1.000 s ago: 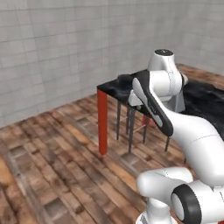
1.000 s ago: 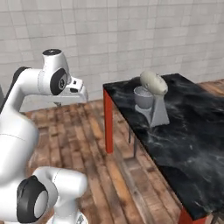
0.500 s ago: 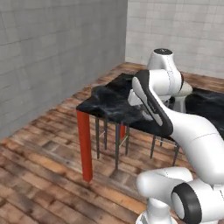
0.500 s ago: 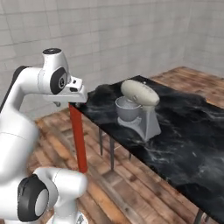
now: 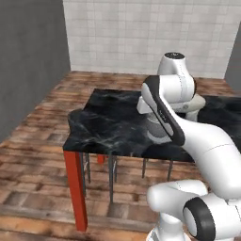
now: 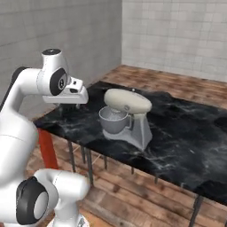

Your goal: Navigate to the stand mixer.

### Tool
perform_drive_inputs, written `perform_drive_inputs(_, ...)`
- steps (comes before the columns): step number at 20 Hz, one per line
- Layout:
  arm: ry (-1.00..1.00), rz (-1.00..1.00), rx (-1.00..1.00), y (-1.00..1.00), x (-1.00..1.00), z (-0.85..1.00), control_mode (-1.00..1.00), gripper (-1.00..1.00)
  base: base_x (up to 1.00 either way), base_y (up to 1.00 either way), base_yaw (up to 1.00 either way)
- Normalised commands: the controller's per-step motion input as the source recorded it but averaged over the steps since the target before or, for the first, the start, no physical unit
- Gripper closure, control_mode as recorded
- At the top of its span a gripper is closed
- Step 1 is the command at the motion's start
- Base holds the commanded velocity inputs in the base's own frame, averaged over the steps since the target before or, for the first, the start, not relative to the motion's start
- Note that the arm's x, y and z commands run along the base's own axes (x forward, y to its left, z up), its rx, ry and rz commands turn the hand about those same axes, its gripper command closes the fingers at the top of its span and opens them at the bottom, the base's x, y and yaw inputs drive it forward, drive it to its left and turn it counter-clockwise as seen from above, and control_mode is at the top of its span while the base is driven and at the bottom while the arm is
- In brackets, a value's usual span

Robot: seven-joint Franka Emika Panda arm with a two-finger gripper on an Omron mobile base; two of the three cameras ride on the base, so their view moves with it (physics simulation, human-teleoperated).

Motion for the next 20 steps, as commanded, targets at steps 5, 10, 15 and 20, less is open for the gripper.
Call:
perform_drive_inputs(5,0.0,0.0,0.0,0.0,0.0,0.0,1.0,-1.0,0.76,0.11,-0.51)
perform_drive_inputs(10,0.0,0.0,0.0,0.0,0.0,0.0,1.0,-1.0,0.31,0.0,-0.17)
perform_drive_inputs(15,0.0,0.0,0.0,0.0,0.0,0.0,1.0,-1.0,0.25,0.0,-0.08)
perform_drive_inputs(20,0.0,0.0,0.0,0.0,0.0,0.0,1.0,-1.0,0.37,0.0,-0.12)
